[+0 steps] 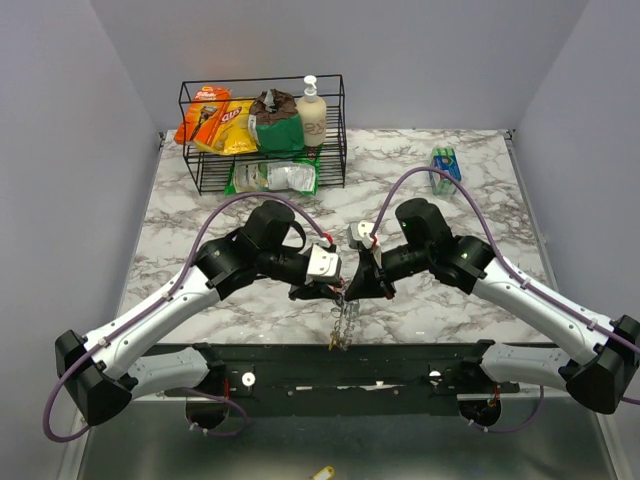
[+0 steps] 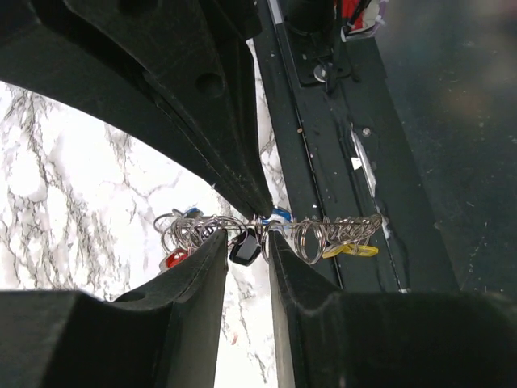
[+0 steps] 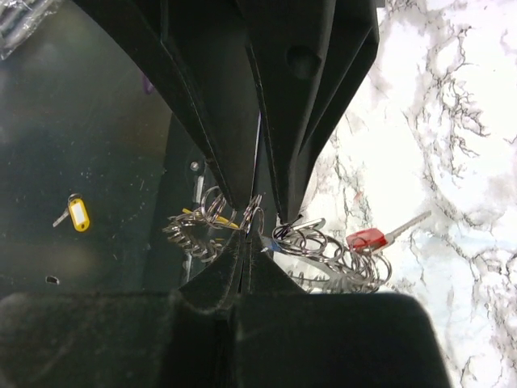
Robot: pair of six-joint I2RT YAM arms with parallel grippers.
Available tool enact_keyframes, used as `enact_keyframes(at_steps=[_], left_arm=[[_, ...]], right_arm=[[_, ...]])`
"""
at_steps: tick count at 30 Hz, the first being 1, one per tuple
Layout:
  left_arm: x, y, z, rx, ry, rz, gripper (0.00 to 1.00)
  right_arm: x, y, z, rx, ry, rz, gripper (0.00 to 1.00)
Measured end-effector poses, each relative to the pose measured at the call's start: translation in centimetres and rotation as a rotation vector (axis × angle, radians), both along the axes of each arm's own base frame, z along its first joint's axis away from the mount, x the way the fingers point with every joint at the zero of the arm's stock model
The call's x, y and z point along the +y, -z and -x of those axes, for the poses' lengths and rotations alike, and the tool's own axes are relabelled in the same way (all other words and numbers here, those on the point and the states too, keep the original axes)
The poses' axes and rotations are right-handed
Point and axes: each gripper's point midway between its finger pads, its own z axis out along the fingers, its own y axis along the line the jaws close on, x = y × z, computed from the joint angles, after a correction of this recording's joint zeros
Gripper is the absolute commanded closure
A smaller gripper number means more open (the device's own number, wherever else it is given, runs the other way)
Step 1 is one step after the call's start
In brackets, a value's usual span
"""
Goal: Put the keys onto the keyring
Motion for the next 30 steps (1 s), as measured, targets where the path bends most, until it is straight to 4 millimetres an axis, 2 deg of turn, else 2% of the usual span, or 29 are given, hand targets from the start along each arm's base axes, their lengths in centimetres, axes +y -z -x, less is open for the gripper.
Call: enact_keyframes(at_steps=[7,30], left_arm=[[0.1,-0.4,-0.1,0.012,0.01,0.02,0.7],[-0.9,-0.8,-0.9,0.008,0.006,0.054,0.71]], right_arm=[[-0.1,0.1,0.1,0.002,0.0,0.002,0.99],[0.0,0.5,0.0,0.001,0.004,-0.001,0.99]])
